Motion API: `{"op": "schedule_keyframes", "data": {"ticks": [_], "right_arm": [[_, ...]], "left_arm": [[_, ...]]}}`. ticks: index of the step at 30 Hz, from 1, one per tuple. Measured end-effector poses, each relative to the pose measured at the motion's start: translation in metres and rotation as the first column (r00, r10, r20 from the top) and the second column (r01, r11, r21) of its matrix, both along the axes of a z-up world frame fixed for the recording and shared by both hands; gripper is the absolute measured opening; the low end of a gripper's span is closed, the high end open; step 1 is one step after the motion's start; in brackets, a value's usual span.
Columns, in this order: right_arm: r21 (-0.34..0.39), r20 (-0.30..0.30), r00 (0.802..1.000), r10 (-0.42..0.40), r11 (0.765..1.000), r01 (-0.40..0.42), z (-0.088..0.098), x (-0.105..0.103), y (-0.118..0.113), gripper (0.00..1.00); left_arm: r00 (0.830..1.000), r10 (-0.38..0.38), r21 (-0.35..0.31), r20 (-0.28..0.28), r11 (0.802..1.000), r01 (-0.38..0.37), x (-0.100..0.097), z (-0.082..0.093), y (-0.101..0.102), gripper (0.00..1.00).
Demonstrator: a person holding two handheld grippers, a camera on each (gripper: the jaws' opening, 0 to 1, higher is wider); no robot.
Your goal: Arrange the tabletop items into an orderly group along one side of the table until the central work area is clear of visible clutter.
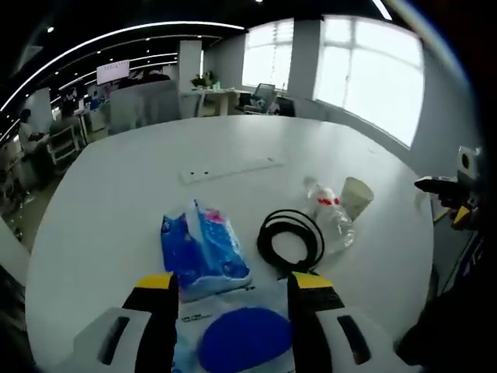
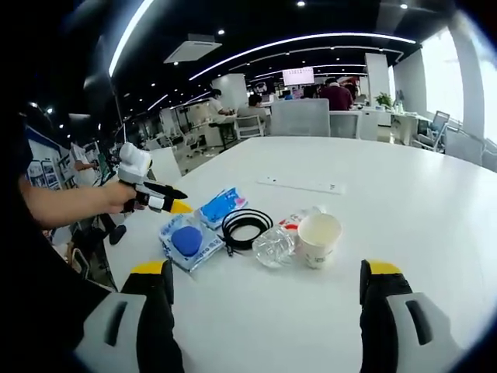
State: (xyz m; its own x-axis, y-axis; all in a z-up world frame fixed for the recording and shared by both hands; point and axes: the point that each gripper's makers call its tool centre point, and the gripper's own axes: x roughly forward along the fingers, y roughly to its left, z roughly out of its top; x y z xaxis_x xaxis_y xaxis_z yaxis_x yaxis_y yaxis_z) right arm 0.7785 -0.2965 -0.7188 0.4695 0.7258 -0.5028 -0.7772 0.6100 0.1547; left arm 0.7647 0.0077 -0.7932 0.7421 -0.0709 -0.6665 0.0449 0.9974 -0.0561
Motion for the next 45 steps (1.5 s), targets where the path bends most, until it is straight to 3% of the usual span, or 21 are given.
{"op": "schedule_keyframes", "data": {"ticks": [6, 20, 32, 35, 45], "right_arm": [[-0.001, -0.006, 1.0, -0.003, 1.0, 0.003, -0.002, -0.003, -0.001, 0.96], [-0.017, -0.017, 1.0, -0.007, 1.0, 0.006, -0.01, -0.006, -0.003, 0.94], [-0.028, -0.035, 0.999, -0.016, 0.999, 0.015, -0.018, -0.011, -0.006, 0.92], [-0.029, -0.037, 0.999, -0.019, 0.999, 0.018, -0.018, -0.011, -0.007, 0.92], [-0.033, -0.045, 0.999, -0.03, 0.999, 0.028, -0.022, -0.01, -0.008, 0.91]], "left_arm": [[1.0, 0.012, -0.003, -0.022, 1.0, -0.012, 0.007, -0.009, -0.004, 0.5], [0.997, 0.053, 0.0, -0.057, 0.999, -0.053, 0.021, -0.033, 0.011, 0.36], [0.995, 0.077, -0.01, -0.07, 0.997, -0.078, 0.036, -0.048, 0.017, 0.31], [0.991, 0.097, 0.017, -0.093, 0.995, -0.096, 0.034, -0.055, 0.021, 0.29], [0.99, 0.097, -0.003, -0.098, 0.995, -0.098, 0.035, -0.057, 0.018, 0.18]]}}
